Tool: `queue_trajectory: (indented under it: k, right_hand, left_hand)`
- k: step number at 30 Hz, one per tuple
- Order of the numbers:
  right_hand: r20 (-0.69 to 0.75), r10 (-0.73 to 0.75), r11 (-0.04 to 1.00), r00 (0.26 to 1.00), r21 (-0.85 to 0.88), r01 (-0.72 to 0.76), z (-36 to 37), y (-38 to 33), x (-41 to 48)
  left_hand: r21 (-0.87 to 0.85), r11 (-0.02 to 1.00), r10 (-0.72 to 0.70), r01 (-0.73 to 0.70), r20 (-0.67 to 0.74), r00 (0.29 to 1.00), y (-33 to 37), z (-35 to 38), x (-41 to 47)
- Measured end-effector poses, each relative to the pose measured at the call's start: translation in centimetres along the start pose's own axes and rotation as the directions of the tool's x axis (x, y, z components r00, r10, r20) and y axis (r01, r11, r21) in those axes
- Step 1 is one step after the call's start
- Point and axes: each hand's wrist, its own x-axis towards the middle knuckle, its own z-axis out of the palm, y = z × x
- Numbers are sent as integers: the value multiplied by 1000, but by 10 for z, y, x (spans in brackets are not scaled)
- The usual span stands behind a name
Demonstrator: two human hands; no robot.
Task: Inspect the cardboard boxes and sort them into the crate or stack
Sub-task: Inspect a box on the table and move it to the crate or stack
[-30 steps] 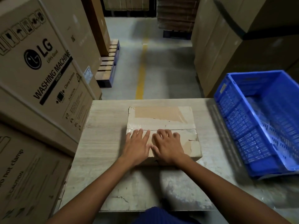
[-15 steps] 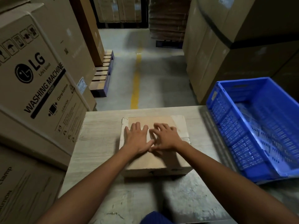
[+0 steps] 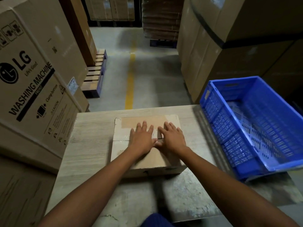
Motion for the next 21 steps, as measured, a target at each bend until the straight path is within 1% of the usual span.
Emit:
queue_trajectory:
  k: [2,3,5,7,10,12,15,16,18,20,21]
  right_hand:
    - [-171,14,1000,985,4,-14,9,-4,-23]
    - [-255,30,999,967,16,-27,15,-4,-35]
    - [-408,78,996,909,75,-52,29,-3,-57]
    - [-515,131,987,847,147,-64,44,-2,-78]
    - [-604,118,986,788,167,-19,62,-4,-96]
    - [-597,115,989,794,147,-33,59,-5,-95]
    - [-503,168,985,848,116,-126,47,-11,-83]
    - [-466,171,984,868,118,-131,43,-15,-78]
    - [-401,122,985,908,162,-60,36,-27,-71]
    - [-352,21,975,936,216,59,37,-41,-67]
    - [-320,-31,974,947,201,100,41,-49,-66]
  left_hand:
    - [-50,994,89,-97,-146,985,8,6,-17]
    - [-54,985,149,-165,-230,962,11,11,-26]
    - [-40,964,235,-263,-339,911,15,28,-45]
    - [-46,954,257,-296,-381,888,19,47,-61]
    - [-103,954,226,-283,-377,898,23,60,-70]
    - [-81,956,230,-281,-385,894,23,60,-68]
    - [-56,939,288,-340,-414,864,15,55,-67]
    - [-37,933,309,-358,-427,850,10,53,-67]
    - [-2,938,306,-348,-472,827,-5,49,-64]
    - [-8,960,244,-280,-470,848,-28,49,-64]
    - [-16,972,199,-232,-458,866,-42,50,-65]
